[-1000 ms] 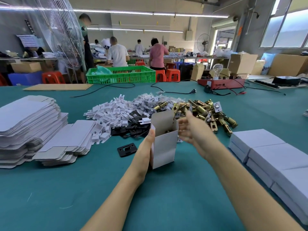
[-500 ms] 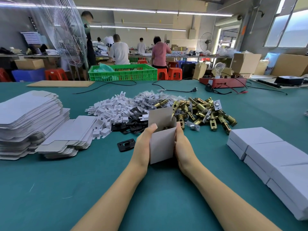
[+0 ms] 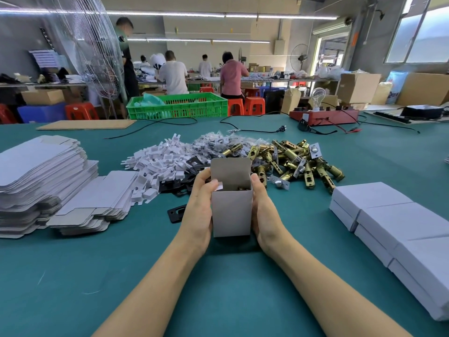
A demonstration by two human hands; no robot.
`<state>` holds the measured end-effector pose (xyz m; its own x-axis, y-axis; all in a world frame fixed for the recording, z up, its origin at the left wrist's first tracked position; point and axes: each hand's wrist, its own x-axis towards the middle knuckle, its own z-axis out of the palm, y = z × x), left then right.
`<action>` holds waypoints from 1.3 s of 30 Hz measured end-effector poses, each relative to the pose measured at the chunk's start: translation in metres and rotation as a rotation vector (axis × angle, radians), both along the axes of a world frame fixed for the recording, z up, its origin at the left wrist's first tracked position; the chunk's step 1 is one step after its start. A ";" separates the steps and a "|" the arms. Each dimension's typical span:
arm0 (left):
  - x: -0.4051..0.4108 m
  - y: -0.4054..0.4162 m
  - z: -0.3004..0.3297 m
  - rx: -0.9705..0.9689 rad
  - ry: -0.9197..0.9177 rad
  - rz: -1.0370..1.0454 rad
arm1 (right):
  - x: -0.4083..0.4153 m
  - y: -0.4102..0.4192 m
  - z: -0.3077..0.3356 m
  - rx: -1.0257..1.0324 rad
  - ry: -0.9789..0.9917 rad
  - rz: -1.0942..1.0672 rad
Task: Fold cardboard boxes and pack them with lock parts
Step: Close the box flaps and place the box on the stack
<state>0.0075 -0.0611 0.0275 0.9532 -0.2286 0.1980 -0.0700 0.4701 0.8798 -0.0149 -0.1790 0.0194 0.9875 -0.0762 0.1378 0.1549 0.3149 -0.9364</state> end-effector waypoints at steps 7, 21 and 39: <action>-0.001 0.000 0.003 -0.033 0.007 -0.020 | -0.001 -0.001 0.005 -0.032 0.104 -0.041; 0.000 0.001 0.009 -0.052 -0.015 0.019 | 0.000 0.009 0.016 -0.212 -0.208 -0.322; -0.007 0.011 0.009 -0.101 0.103 -0.103 | -0.006 0.016 0.003 -0.241 -0.296 -0.483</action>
<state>0.0002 -0.0503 0.0369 0.9421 -0.3103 0.1275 0.0712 0.5565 0.8278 -0.0214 -0.1630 0.0221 0.7662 -0.4381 0.4701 0.4920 -0.0706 -0.8677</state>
